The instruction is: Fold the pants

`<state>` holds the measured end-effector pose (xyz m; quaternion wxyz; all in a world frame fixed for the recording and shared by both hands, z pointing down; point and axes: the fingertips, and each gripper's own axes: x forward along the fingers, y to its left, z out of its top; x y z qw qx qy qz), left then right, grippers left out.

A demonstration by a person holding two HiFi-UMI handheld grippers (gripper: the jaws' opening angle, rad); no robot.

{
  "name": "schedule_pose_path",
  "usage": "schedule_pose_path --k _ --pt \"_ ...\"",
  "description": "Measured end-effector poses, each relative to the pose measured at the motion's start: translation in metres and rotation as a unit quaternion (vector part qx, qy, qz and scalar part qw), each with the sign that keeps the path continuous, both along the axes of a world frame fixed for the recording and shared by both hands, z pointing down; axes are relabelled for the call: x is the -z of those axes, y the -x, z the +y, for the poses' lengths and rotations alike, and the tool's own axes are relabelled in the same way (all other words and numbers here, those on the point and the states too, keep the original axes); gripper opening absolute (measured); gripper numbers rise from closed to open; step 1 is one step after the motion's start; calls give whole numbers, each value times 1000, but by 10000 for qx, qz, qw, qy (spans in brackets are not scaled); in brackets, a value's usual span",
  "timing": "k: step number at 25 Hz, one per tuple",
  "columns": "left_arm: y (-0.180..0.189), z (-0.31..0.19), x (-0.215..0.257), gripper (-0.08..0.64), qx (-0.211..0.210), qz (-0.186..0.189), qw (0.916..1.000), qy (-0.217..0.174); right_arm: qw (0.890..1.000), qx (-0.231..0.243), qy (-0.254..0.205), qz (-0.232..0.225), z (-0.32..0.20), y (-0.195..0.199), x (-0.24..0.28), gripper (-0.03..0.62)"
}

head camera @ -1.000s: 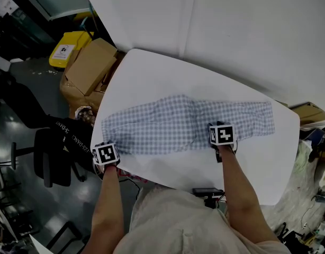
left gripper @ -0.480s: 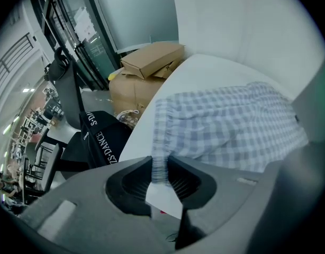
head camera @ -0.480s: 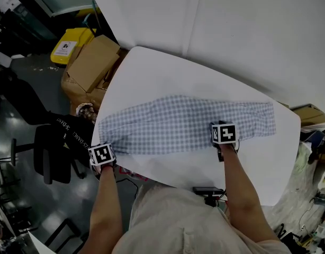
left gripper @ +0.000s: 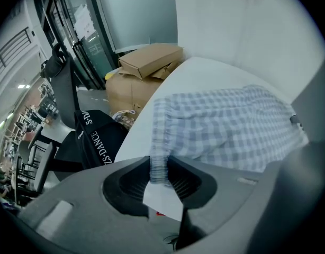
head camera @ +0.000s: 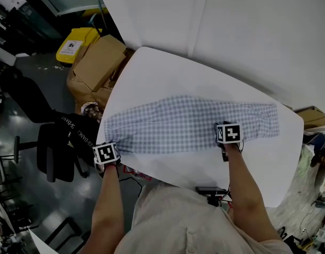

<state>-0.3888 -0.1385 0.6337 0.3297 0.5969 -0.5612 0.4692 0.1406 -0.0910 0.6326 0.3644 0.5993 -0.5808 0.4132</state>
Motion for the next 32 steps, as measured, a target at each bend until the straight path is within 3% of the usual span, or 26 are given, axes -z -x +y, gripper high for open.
schedule_pose_path --k 6,12,18,23,25,29,32 --pt "1 0 0 117 0 158 9999 -47 10000 49 -11 -40 0 2 -1 187" --pt "10 -1 8 190 80 273 9996 -64 9993 -105 -153 -322 -3 4 4 225" --pt "-3 -21 58 199 -285 -100 9974 -658 9978 -168 -480 -422 -7 -2 26 225" --pt "-40 -43 106 199 -667 -9 9901 -1239 9967 -7 -636 -496 -6 1 42 225" --pt "-66 -49 121 199 -881 228 9864 -1367 9961 48 -716 -517 -5 2 48 227" --pt "-142 -53 131 199 -1498 801 9754 -1407 9947 71 -848 -572 -2 3 58 225" --pt "-212 -44 129 199 -2145 1149 9615 -1280 9941 38 -903 -604 3 -2 63 225"
